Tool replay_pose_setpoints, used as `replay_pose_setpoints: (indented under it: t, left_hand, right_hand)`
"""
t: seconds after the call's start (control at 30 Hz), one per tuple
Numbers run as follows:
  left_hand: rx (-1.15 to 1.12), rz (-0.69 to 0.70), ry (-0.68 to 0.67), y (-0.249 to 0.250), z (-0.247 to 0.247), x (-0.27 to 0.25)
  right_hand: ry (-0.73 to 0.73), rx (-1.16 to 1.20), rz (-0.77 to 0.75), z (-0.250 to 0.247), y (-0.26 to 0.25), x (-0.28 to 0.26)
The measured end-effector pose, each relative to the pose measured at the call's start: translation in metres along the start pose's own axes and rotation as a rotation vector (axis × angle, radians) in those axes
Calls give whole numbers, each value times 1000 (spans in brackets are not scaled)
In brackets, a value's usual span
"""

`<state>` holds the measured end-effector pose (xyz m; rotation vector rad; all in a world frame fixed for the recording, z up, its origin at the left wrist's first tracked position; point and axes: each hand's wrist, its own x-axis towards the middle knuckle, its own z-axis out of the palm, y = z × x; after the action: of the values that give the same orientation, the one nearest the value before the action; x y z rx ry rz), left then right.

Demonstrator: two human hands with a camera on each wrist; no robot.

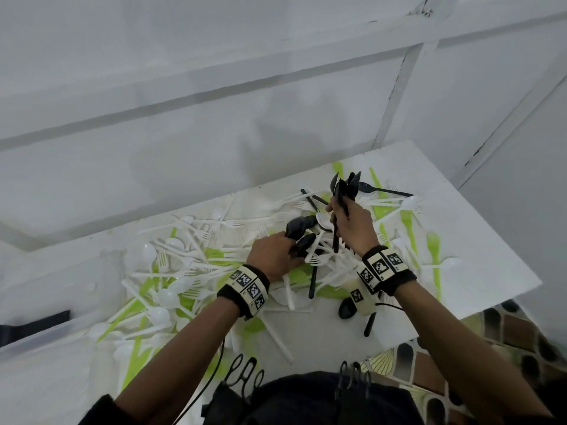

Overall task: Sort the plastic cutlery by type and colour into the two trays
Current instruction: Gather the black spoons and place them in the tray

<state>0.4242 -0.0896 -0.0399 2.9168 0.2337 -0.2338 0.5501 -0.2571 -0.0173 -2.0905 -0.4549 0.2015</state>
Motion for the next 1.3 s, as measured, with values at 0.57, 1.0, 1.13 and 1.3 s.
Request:
replay_pose_setpoints:
  t: [0.57, 1.0, 1.13, 1.3]
  left_hand:
    - [41, -68, 7, -3, -6, 0]
    - [-850, -237, 341, -43, -24, -26]
    - [-1012, -245, 358, -48, -31, -32]
    - [-1180, -169, 355, -44, -36, -37]
  right_hand:
    - [-42, -3, 24, 4, -3, -3]
    - [-234, -464, -120, 34, -17, 34]
    - [-409, -660, -227, 54, -26, 35]
    - [-546, -927, -288, 66, -28, 31]
